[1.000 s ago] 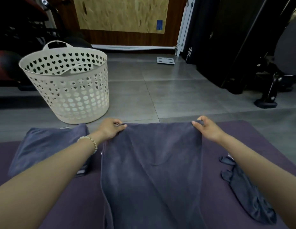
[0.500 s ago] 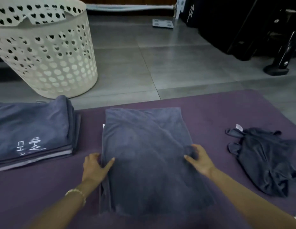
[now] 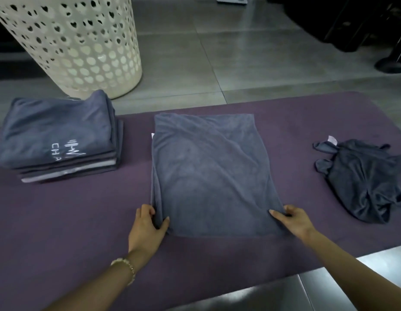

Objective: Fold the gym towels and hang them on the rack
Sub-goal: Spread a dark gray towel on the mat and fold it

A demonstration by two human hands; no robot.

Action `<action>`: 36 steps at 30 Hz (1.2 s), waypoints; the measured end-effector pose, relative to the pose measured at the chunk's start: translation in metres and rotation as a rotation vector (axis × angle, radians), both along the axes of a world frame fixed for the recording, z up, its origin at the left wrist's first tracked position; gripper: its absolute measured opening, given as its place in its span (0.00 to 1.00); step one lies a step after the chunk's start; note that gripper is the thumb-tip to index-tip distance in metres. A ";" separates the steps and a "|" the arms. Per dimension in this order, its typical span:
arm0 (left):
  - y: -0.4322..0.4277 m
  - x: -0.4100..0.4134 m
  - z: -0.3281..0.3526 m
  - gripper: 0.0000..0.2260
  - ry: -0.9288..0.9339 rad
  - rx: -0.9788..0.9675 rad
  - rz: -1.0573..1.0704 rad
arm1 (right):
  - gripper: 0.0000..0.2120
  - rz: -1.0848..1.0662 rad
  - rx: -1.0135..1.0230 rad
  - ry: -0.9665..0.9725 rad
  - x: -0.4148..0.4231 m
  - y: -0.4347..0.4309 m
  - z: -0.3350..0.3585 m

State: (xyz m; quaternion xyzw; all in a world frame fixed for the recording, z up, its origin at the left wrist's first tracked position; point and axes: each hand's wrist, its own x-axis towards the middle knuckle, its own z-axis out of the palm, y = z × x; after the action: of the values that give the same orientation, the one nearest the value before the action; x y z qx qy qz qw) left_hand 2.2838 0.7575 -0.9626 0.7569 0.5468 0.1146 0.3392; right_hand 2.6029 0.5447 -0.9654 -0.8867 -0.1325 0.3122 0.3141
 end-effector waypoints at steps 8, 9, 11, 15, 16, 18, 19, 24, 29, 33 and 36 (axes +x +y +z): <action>-0.006 -0.010 0.008 0.06 -0.259 -0.053 0.174 | 0.05 -0.050 0.205 0.039 -0.012 -0.024 0.015; -0.003 -0.009 0.013 0.06 -0.379 -0.139 0.222 | 0.06 -0.047 0.204 0.024 -0.013 -0.025 0.018; 0.006 -0.006 0.028 0.06 -0.610 -0.345 0.319 | 0.08 -0.034 0.164 -0.034 -0.012 -0.025 0.025; 0.031 -0.006 0.052 0.10 -0.814 -0.634 0.330 | 0.14 -0.031 0.113 -0.141 -0.004 -0.027 0.032; 0.037 -0.007 0.056 0.10 -0.835 -0.659 0.330 | 0.14 -0.033 0.108 -0.146 -0.003 -0.026 0.031; 0.045 -0.008 0.060 0.09 -0.840 -0.677 0.328 | 0.13 -0.039 0.101 -0.158 -0.003 -0.023 0.031; 0.046 -0.008 0.061 0.09 -0.824 -0.671 0.320 | 0.13 -0.044 0.095 -0.163 -0.004 -0.021 0.031; 0.039 -0.012 0.056 0.07 -0.495 -0.408 0.138 | 0.15 -0.059 0.039 -0.161 -0.005 -0.021 0.028; 0.032 -0.027 0.038 0.06 -0.433 -0.365 0.136 | 0.14 -0.008 -0.062 -0.298 -0.015 -0.015 0.030; 0.025 -0.038 0.019 0.08 -0.317 -0.460 0.206 | 0.19 0.251 -0.030 -0.450 -0.041 0.017 0.032; 0.027 -0.035 0.023 0.13 -0.317 -0.683 0.294 | 0.14 0.470 0.096 -0.259 -0.082 0.050 0.029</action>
State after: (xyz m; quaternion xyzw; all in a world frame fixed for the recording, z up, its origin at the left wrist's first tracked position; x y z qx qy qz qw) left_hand 2.2487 0.7844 -0.9399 0.4875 0.5966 0.0891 0.6313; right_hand 2.5210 0.5947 -0.9365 -0.8483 -0.3883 0.2540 0.2551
